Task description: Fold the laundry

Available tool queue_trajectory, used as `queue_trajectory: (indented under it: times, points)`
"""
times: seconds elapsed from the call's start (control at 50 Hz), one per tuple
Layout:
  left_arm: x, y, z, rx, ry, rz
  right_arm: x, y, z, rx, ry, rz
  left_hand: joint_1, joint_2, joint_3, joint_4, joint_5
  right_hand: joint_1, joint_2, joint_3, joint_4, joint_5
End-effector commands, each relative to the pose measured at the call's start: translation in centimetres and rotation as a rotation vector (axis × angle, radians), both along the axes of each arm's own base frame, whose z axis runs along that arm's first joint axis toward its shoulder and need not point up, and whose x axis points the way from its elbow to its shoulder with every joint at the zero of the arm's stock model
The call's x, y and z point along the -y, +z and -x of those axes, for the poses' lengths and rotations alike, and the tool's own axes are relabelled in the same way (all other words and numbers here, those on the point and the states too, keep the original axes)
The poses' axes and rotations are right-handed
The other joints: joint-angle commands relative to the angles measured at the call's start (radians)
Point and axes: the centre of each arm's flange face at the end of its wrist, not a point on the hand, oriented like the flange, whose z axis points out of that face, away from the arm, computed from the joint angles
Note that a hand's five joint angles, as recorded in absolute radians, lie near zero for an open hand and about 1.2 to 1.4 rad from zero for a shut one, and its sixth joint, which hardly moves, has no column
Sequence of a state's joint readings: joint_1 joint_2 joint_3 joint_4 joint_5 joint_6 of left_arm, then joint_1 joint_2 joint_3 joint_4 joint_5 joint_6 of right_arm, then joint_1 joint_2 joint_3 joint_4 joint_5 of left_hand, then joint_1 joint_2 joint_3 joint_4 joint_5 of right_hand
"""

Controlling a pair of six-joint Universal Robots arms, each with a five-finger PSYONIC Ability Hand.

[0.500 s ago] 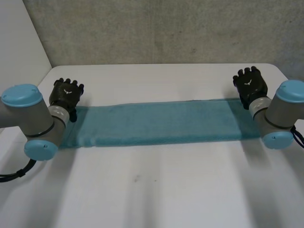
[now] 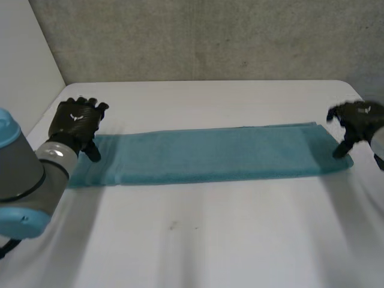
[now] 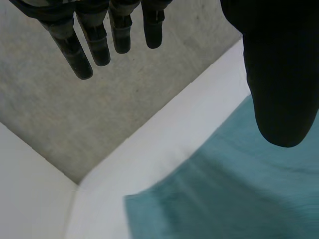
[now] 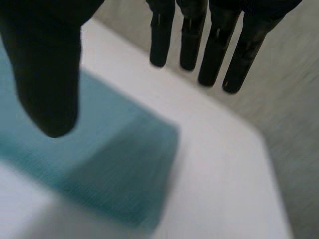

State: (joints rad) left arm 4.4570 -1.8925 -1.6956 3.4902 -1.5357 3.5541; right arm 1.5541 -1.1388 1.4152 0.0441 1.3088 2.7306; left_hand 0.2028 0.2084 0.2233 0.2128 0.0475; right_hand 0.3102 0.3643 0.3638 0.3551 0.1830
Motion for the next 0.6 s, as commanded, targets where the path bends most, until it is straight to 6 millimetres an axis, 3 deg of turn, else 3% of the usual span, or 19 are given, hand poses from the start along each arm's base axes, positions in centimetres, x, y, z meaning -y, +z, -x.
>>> queue_trajectory:
  times: [0.02,0.16,0.6]
  points:
    - [-2.0,-0.9,-0.2,-0.181,0.011,-0.091,0.0,-3.1,2.0,0.018,-0.003,-0.14,-0.027,-0.033,-0.048,-0.037,-0.047,0.347,0.293,0.294,0.302,0.3]
    - [-1.9,-1.1,-0.1,-0.186,0.011,-0.084,1.7,-5.8,2.5,0.01,-0.003,-0.096,-0.027,-0.033,-0.048,-0.037,-0.047,0.377,0.322,0.323,0.332,0.329]
    - [-2.1,-1.6,-0.1,-0.184,0.007,-0.091,3.3,-8.0,3.8,-0.02,-0.021,-0.085,-0.027,-0.033,-0.048,-0.037,-0.047,0.647,0.593,0.593,0.602,0.599]
